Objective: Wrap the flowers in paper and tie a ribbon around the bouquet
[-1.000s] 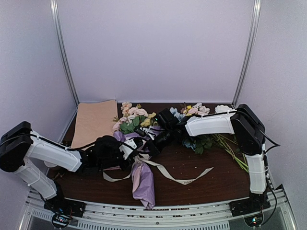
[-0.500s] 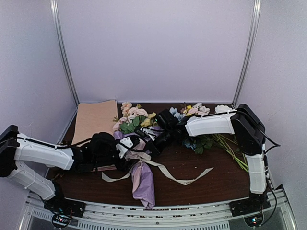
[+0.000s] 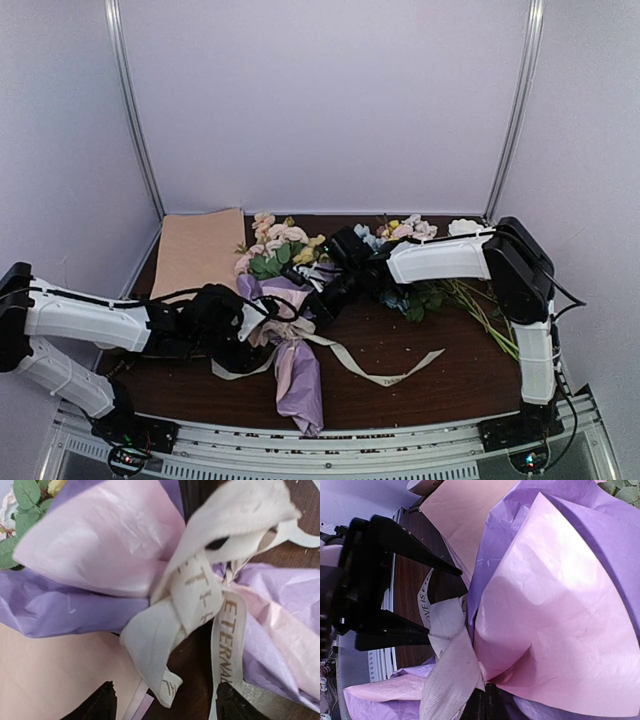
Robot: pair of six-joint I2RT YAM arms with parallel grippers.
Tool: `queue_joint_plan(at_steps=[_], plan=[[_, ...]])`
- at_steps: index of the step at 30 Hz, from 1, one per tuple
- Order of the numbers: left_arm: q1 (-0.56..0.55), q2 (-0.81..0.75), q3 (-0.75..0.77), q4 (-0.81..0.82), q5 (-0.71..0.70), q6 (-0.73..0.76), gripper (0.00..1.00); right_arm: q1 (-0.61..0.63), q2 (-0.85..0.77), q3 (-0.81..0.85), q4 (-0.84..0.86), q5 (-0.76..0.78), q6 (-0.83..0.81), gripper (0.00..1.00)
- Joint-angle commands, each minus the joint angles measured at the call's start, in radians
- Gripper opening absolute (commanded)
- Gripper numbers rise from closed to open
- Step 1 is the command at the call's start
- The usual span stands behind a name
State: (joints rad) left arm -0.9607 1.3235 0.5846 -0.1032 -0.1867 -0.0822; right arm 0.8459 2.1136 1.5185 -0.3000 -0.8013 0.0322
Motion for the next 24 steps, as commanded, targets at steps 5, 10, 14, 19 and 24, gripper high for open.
queue_joint_plan(at_steps=[5,10,14,19,24], plan=[[0.031,0.166,0.065,0.011,-0.055,-0.051,0.50,-0.003,-0.063,0.002,-0.002,0.021,-0.005,0.00],[0.039,0.177,0.097,-0.024,-0.052,-0.068,0.36,-0.003,-0.083,-0.018,0.007,0.022,-0.004,0.00],[0.039,0.152,0.079,-0.009,-0.054,-0.070,0.16,-0.003,-0.088,-0.020,0.006,0.024,-0.005,0.00],[0.039,0.123,0.095,-0.085,-0.044,-0.113,0.00,-0.006,-0.091,-0.008,0.008,0.072,0.005,0.00],[0.013,0.061,0.099,-0.186,0.018,-0.213,0.00,-0.012,-0.069,0.080,-0.019,0.194,-0.007,0.00]])
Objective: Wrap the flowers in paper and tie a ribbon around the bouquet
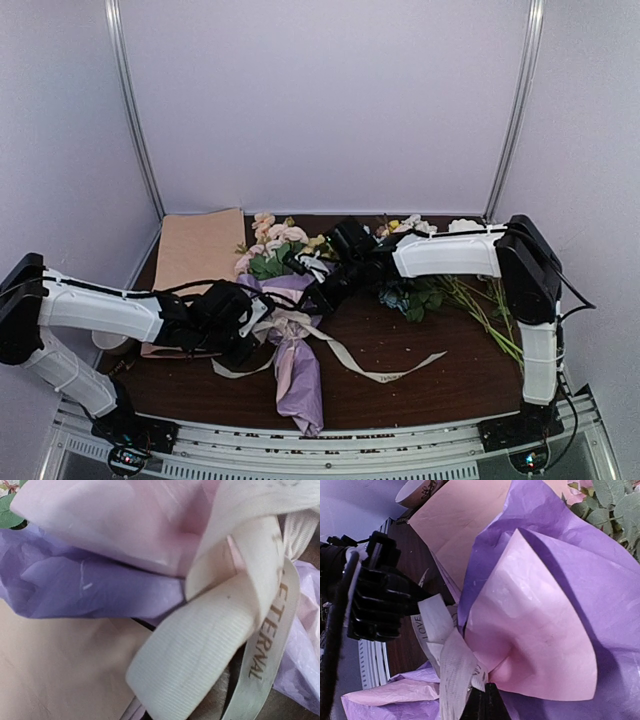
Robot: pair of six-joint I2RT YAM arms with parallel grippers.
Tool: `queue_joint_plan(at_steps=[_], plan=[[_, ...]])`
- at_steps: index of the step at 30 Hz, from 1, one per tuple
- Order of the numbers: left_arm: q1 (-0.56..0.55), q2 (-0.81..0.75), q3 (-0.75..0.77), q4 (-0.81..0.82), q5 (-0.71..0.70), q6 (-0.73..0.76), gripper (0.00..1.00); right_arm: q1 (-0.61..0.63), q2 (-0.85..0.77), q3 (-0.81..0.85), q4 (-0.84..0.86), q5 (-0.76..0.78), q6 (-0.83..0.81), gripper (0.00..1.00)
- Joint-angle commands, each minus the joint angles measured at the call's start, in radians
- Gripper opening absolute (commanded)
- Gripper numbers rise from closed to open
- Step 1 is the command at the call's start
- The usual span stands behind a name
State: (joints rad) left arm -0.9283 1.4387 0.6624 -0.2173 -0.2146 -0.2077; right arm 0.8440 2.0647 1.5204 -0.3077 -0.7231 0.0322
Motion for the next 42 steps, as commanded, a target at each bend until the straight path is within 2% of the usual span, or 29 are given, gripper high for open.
queue_joint_plan(at_steps=[1,6,13,18,21,27,31,36,42], plan=[[-0.038,-0.063,0.019,-0.076,0.040,-0.103,0.00,-0.010,-0.013,0.092,-0.011,0.135,-0.005,0.00],[-0.104,-0.060,0.030,-0.112,0.031,-0.171,0.00,-0.019,0.011,0.135,-0.012,0.192,0.014,0.00],[-0.159,-0.059,0.061,-0.252,0.029,-0.319,0.00,-0.063,-0.001,0.124,0.034,0.277,0.069,0.00],[-0.190,-0.065,0.037,-0.282,0.059,-0.414,0.00,-0.132,-0.087,-0.014,0.079,0.280,0.100,0.00],[-0.184,-0.063,0.031,-0.314,0.006,-0.430,0.00,-0.152,-0.176,-0.155,0.097,0.284,0.094,0.00],[-0.025,-0.099,0.060,-0.361,-0.090,-0.365,0.00,-0.161,-0.332,-0.442,0.145,0.277,0.129,0.00],[0.096,-0.140,0.049,-0.304,-0.110,-0.293,0.00,-0.161,-0.400,-0.573,0.201,0.269,0.178,0.00],[0.152,-0.123,0.047,-0.277,-0.091,-0.241,0.00,-0.182,-0.410,-0.665,0.196,0.280,0.209,0.00],[0.215,-0.101,-0.032,-0.243,-0.036,-0.292,0.00,-0.227,-0.425,-0.779,0.223,0.267,0.265,0.00]])
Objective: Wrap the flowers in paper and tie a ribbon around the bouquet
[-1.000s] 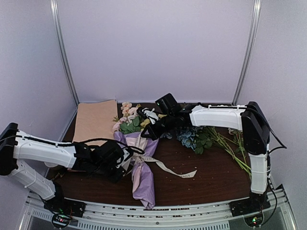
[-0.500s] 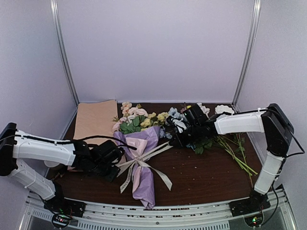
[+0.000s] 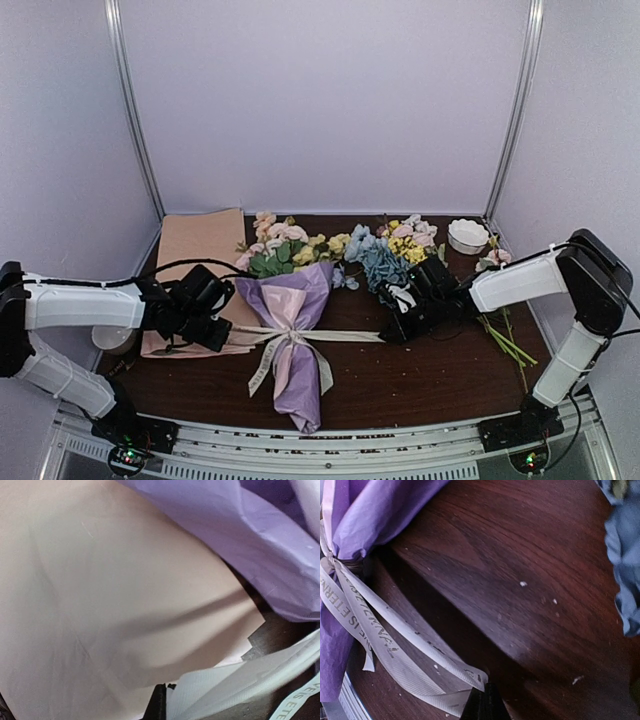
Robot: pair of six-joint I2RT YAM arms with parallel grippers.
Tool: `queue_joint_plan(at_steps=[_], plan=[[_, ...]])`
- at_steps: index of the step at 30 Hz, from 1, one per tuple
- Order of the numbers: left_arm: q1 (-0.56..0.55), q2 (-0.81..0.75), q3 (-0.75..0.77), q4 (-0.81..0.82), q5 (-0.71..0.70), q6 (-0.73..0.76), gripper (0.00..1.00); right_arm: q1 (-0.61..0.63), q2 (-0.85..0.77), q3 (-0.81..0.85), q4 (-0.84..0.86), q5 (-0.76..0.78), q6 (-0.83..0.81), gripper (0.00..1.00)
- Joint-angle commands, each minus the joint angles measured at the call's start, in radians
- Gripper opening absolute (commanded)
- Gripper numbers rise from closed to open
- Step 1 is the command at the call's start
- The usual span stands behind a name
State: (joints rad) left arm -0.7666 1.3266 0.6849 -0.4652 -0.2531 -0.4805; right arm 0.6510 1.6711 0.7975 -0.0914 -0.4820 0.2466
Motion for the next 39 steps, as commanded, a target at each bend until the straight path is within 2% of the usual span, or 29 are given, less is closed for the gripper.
queue_joint_plan(at_steps=[1,10,20,30,35,36,38,39], plan=[[0.062,0.006,-0.071,0.013,0.008,-0.028,0.00,-0.035,-0.029,-0.068,0.007,0.025,0.055,0.00],[0.104,-0.067,-0.179,0.031,0.034,-0.073,0.00,-0.133,-0.063,-0.159,0.002,0.058,0.088,0.00],[0.113,-0.092,-0.210,0.014,0.046,-0.118,0.00,-0.166,-0.073,-0.183,0.013,0.076,0.119,0.00],[0.115,-0.102,-0.214,0.015,0.054,-0.111,0.00,-0.171,-0.059,-0.172,0.010,0.074,0.107,0.00],[0.069,-0.146,-0.153,0.024,0.116,-0.004,0.02,-0.086,-0.120,-0.101,0.003,0.003,0.085,0.00],[0.059,-0.163,-0.128,0.008,0.122,0.011,0.18,-0.071,-0.140,-0.087,0.011,-0.025,0.086,0.03],[0.047,-0.199,-0.082,-0.025,0.151,0.040,0.57,-0.053,-0.179,-0.047,0.003,-0.062,0.081,0.24],[0.043,-0.217,-0.062,-0.047,0.162,0.054,0.75,-0.051,-0.206,-0.035,-0.009,-0.067,0.075,0.31]])
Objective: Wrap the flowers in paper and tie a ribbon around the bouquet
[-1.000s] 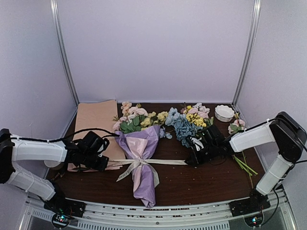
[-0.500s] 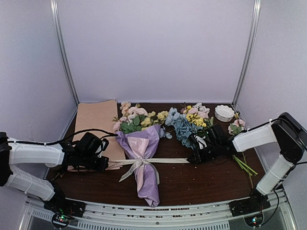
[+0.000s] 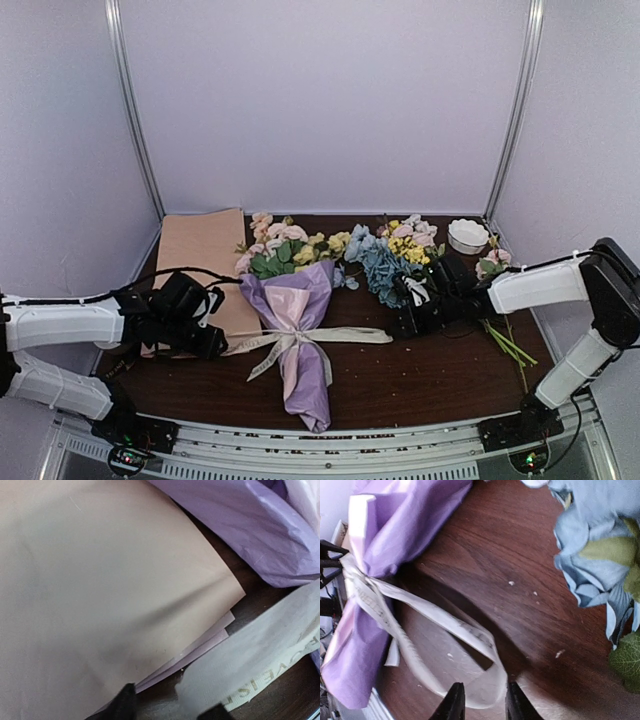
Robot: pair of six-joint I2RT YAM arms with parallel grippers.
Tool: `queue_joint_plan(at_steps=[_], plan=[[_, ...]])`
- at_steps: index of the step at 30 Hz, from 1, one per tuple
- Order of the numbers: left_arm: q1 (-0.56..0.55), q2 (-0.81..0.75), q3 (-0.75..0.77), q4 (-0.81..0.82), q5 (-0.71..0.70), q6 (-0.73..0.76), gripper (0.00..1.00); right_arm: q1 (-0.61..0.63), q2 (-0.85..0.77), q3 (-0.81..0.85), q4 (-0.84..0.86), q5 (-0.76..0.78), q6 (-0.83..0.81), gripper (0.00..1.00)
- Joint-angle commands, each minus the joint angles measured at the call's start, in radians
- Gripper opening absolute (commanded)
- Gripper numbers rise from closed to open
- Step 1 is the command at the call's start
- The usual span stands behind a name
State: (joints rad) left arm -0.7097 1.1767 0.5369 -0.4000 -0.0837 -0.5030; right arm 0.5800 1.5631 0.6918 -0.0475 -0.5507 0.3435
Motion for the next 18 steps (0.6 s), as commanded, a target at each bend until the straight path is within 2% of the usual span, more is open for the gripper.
queue_joint_plan(at_steps=[1,2,3,4,8,11,14,18], plan=[[-0.020,-0.087,0.105,-0.136,0.006,0.089,0.86,0.020,-0.127,0.083,-0.066,0.007,-0.037,0.43],[-0.027,-0.101,0.131,-0.158,0.024,0.103,0.96,0.020,-0.164,0.096,-0.082,0.020,-0.053,0.64],[-0.038,-0.117,0.147,-0.179,0.038,0.114,0.98,0.020,-0.200,0.113,-0.109,0.037,-0.072,0.95],[-0.053,-0.130,0.166,-0.202,0.041,0.122,0.98,0.020,-0.233,0.131,-0.132,0.060,-0.096,1.00],[-0.113,-0.175,0.256,-0.272,-0.028,0.122,0.98,0.012,-0.351,0.202,-0.179,0.143,-0.158,1.00],[-0.109,-0.231,0.306,-0.251,-0.098,0.108,0.98,-0.028,-0.439,0.211,-0.128,0.225,-0.157,1.00],[-0.064,-0.261,0.345,-0.248,-0.201,0.111,0.98,-0.100,-0.516,0.194,-0.067,0.320,-0.142,1.00],[0.055,-0.230,0.365,-0.254,-0.284,0.121,0.98,-0.225,-0.558,0.143,0.033,0.383,-0.109,1.00]])
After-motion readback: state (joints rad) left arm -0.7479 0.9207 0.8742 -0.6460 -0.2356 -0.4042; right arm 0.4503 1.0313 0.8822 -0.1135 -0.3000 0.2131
